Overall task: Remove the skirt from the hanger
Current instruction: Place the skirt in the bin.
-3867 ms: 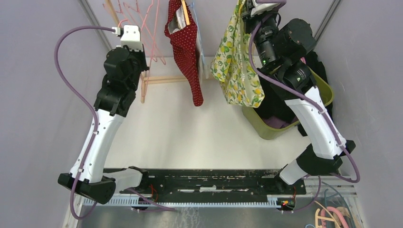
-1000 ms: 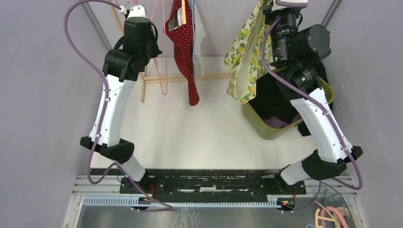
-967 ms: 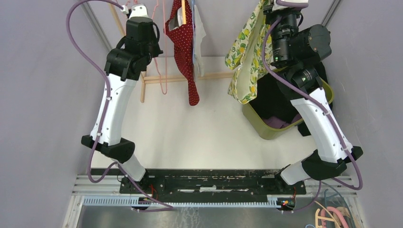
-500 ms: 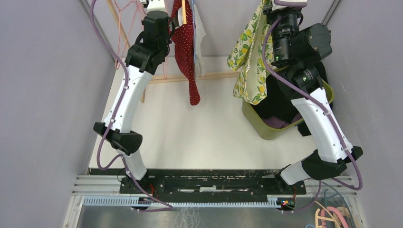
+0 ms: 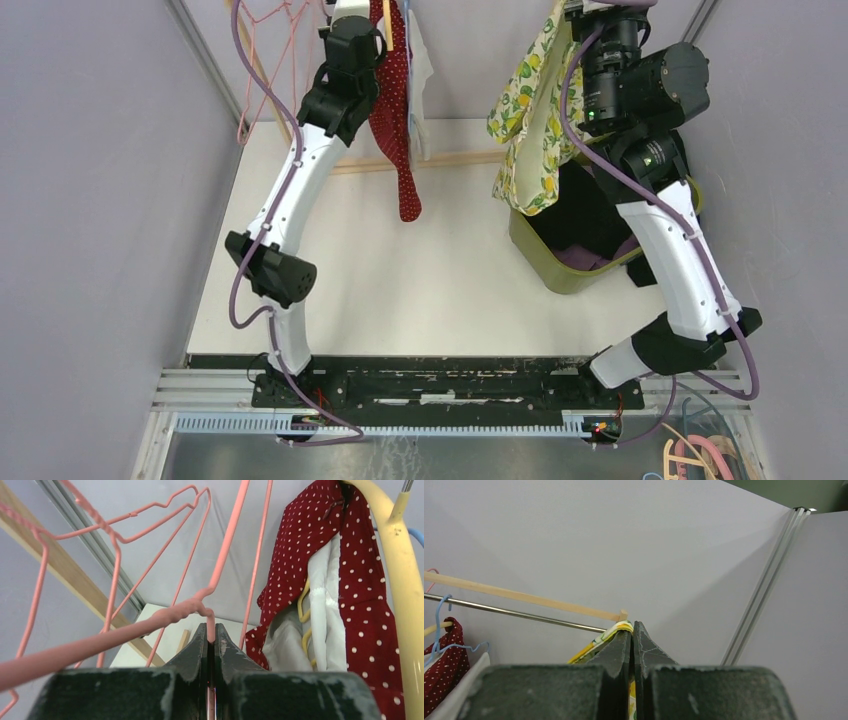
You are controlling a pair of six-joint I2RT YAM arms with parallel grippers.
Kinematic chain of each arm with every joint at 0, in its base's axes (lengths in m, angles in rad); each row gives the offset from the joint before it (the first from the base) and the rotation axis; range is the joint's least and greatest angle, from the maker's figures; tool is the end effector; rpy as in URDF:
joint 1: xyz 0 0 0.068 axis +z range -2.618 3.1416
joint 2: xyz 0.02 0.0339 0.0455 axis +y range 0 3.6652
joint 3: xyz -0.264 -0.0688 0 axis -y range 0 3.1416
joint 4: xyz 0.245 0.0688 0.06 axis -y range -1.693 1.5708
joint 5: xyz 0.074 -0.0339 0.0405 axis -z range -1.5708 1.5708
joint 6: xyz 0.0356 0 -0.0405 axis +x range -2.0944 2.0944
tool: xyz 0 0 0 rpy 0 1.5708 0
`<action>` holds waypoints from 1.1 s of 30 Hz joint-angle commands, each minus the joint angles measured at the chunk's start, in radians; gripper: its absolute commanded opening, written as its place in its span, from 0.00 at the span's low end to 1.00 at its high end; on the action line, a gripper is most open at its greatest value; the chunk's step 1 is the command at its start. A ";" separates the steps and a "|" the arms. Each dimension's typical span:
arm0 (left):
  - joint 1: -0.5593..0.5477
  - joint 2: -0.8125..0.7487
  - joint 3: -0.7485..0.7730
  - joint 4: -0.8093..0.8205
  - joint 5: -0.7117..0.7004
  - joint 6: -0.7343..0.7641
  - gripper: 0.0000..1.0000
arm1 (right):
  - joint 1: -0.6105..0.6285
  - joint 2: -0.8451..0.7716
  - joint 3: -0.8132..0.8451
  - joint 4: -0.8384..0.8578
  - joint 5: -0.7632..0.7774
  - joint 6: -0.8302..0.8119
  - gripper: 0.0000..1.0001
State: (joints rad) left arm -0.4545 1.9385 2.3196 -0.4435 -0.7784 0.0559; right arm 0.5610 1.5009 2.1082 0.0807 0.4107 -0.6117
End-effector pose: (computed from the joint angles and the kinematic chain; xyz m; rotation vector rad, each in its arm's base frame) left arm 0.3876 -0.1616 0.5005 -0.1825 1.6148 0.3275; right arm 0.2200 0.1215 0.6337 -0.1621 0.9377 -0.2280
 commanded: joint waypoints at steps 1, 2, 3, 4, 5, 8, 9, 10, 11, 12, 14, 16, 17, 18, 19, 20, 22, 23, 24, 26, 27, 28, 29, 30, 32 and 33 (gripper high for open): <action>0.024 0.038 0.104 0.110 -0.021 0.029 0.03 | -0.013 0.014 0.059 0.030 -0.019 -0.004 0.01; 0.031 0.049 0.119 0.112 -0.021 0.026 0.03 | -0.015 0.018 0.062 0.029 -0.019 -0.002 0.01; 0.037 0.060 0.132 0.112 -0.022 0.020 0.03 | -0.018 0.021 0.064 0.028 -0.022 0.001 0.01; 0.048 0.072 0.142 0.110 -0.021 0.010 0.03 | -0.018 0.025 0.067 0.026 -0.023 0.003 0.01; 0.059 0.082 0.152 0.105 -0.014 -0.007 0.03 | -0.019 0.029 0.070 0.024 -0.024 0.005 0.01; 0.094 0.112 0.196 0.082 0.022 -0.061 0.03 | -0.021 0.040 0.078 0.023 -0.027 0.012 0.01; 0.103 0.121 0.209 0.086 0.027 -0.061 0.03 | -0.021 0.044 0.082 0.022 -0.027 0.015 0.01; 0.106 0.130 0.220 0.091 0.032 -0.059 0.03 | -0.022 0.046 0.084 0.022 -0.027 0.015 0.01; 0.110 0.138 0.226 0.096 0.037 -0.056 0.03 | -0.021 0.050 0.085 0.022 -0.027 0.015 0.01; 0.114 0.144 0.228 0.102 0.043 -0.055 0.03 | -0.022 0.052 0.088 0.022 -0.027 0.015 0.00; 0.121 0.157 0.232 0.112 0.061 -0.056 0.03 | -0.023 0.056 0.089 0.026 -0.027 0.016 0.01; 0.129 0.171 0.239 0.120 0.075 -0.057 0.03 | -0.023 0.059 0.094 0.026 -0.027 0.013 0.01; 0.130 0.179 0.244 0.125 0.084 -0.057 0.03 | -0.023 0.059 0.094 0.026 -0.027 0.012 0.01; 0.132 0.188 0.251 0.127 0.091 -0.058 0.03 | -0.025 0.059 0.096 0.026 -0.027 0.009 0.01; 0.133 0.195 0.256 0.130 0.098 -0.060 0.03 | -0.024 0.059 0.096 0.025 -0.027 0.005 0.01; 0.133 0.202 0.259 0.133 0.103 -0.060 0.03 | -0.026 0.059 0.097 0.026 -0.027 0.003 0.01; 0.134 0.216 0.269 0.139 0.112 -0.062 0.03 | -0.027 0.056 0.094 0.024 -0.027 -0.002 0.01; 0.135 0.221 0.274 0.142 0.115 -0.063 0.03 | -0.029 0.056 0.094 0.024 -0.027 -0.004 0.01; 0.135 0.225 0.279 0.146 0.119 -0.065 0.03 | -0.029 0.055 0.093 0.023 -0.029 -0.006 0.01; 0.140 0.232 0.289 0.149 0.120 -0.066 0.03 | -0.032 0.052 0.090 0.024 -0.027 -0.007 0.01; 0.142 0.232 0.292 0.152 0.122 -0.069 0.03 | -0.034 0.052 0.089 0.024 -0.027 -0.007 0.01; 0.146 0.233 0.293 0.155 0.128 -0.071 0.03 | -0.035 0.053 0.089 0.024 -0.028 -0.006 0.01; 0.150 0.235 0.292 0.157 0.131 -0.071 0.03 | -0.034 0.052 0.088 0.024 -0.029 -0.004 0.01; 0.153 0.237 0.292 0.154 0.137 -0.073 0.03 | -0.033 0.054 0.089 0.026 -0.031 -0.003 0.01; 0.159 0.239 0.281 0.140 0.142 -0.078 0.03 | -0.035 0.060 0.093 0.024 -0.034 0.002 0.01; 0.162 0.240 0.276 0.127 0.145 -0.080 0.03 | -0.036 0.061 0.094 0.024 -0.035 0.004 0.01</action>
State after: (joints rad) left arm -0.3111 2.1815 2.5572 -0.3653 -0.6666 0.0338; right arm 0.5293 1.5715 2.1559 0.0437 0.3962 -0.6075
